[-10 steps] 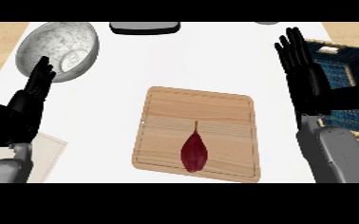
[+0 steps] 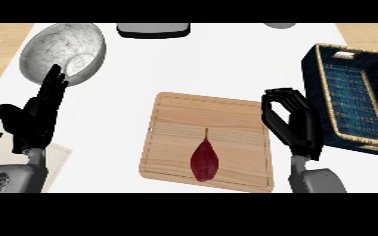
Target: Pick the pear from the cutting board and place it in the basket
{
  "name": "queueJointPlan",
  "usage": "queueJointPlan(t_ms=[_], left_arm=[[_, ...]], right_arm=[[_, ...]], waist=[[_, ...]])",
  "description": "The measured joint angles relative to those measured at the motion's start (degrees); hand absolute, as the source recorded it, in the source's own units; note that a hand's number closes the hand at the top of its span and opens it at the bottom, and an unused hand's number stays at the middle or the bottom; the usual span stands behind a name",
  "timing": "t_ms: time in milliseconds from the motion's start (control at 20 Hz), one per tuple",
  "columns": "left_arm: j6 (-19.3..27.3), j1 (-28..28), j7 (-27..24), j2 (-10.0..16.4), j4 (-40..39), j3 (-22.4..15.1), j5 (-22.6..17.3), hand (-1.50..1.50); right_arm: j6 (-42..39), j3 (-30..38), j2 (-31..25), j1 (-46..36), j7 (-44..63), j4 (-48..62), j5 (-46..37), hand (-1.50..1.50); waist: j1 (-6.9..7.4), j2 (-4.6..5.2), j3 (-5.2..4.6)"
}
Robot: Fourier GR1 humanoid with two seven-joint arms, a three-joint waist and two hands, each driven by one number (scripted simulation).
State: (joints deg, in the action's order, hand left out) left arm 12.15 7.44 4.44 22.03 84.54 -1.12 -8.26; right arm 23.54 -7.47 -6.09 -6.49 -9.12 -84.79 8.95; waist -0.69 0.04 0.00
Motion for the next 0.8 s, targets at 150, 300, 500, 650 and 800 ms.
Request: queueJointPlan(t_ms=[150, 300, 500, 650, 800], left_arm=[[0.2, 1.6, 1.4, -0.8, -0.3, -0.5, -0.1, 0.00], [0.0, 2.2, 2.1, -1.0, -0.5, -0.6, -0.1, 0.00], [0.7, 2.7, 3.0, -1.3, -0.4, -0.6, 0.3, 0.00], [1.1, 3.1, 3.8, -1.4, -0.5, -0.6, 0.4, 0.00], [0.9, 3.2, 4.0, -1.3, -0.6, -0.6, 0.4, 0.00]], right_arm=[[12.6, -3.9, 3.1, -0.3, 1.3, 2.4, -6.2, -1.50], [22.8, -5.1, 4.2, -0.6, 7.2, 5.4, -14.0, -1.50], [28.8, -7.1, 1.6, -0.4, 20.1, 6.4, -23.4, -1.50], [24.1, -9.2, -2.8, 0.0, 30.2, 6.0, -27.0, -1.50], [15.6, -12.9, -6.3, 0.5, 39.0, 5.3, -27.9, -1.50]], waist=[[0.54, 0.04, -0.09], [0.60, 0.00, -0.25], [0.12, -0.31, -0.43], [-0.22, -0.45, -0.54], [-0.06, -0.51, -0.64]])
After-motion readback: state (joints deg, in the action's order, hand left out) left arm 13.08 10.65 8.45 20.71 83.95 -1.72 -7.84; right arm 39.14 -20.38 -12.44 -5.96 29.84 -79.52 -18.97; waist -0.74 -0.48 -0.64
